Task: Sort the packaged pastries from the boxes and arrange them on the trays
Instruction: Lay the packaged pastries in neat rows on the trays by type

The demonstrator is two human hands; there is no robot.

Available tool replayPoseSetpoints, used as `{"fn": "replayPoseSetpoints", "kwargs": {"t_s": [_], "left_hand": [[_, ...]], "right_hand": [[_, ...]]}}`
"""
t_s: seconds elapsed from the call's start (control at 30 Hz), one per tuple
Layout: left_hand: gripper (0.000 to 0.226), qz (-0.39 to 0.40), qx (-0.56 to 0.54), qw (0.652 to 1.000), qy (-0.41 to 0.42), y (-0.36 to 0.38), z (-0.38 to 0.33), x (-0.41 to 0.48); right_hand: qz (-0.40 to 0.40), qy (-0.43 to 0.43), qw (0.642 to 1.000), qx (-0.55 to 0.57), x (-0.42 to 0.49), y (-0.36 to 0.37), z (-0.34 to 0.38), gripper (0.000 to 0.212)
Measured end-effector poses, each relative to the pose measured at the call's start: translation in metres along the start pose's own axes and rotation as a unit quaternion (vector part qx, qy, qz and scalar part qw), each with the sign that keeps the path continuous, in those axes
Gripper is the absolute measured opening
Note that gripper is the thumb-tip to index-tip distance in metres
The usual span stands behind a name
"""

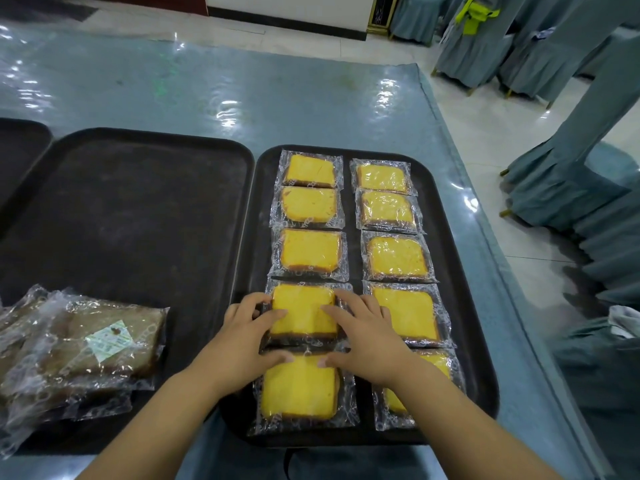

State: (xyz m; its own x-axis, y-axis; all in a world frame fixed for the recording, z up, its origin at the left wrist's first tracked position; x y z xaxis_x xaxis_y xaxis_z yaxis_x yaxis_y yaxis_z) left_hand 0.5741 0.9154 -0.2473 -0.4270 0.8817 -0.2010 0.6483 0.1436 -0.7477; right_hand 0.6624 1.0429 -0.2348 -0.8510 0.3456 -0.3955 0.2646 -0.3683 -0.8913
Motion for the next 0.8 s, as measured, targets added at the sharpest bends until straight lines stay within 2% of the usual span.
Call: {"fn": "replayPoseSetpoints", "kwargs": {"t_s": [0.13,0.27,0.37,0.5,0.8], "left_hand": [[0.072,-0.049,0.037,0.998,-0.006,-0.021,-0.006,0.018],[0.074,-0.011,0.102,0.994,-0.027,-0.023,-0.006,0.046],[0.071,0.045,0.135,0.989,-0.048,-0.014,0.004,0.060],[0.069,0.074,0.132,0.987,-0.056,-0.009,0.014,0.064],[0.068,0.042,0.116,0.992,-0.040,-0.017,0.010,0.061]], "right_hand": [[-0.047,0.027,0.999,0.008,0.019,-0.022,-0.003,0.086],[0.003,0.058,0.998,-0.011,0.046,-0.019,-0.007,0.096],[0.048,0.053,0.997,-0.016,0.056,-0.011,-0.005,0.099],[0.051,0.041,0.998,-0.016,0.061,-0.008,-0.002,0.100],[0.023,0.044,0.999,0.003,0.055,-0.015,0.000,0.093]]}}
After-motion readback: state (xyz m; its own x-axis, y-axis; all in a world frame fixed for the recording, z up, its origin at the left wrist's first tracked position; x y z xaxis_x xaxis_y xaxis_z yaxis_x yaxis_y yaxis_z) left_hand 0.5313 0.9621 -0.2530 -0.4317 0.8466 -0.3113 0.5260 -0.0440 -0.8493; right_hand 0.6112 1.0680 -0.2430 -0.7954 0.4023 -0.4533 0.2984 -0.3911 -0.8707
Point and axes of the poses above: each hand's wrist, its own x-axis towards the middle knuckle, its own y-axis out of the palm, z = x × y, the point moved 10 cm from there along x, towards the middle knuckle, and after that the axes turned 9 degrees about y, right-handed, at the moved point
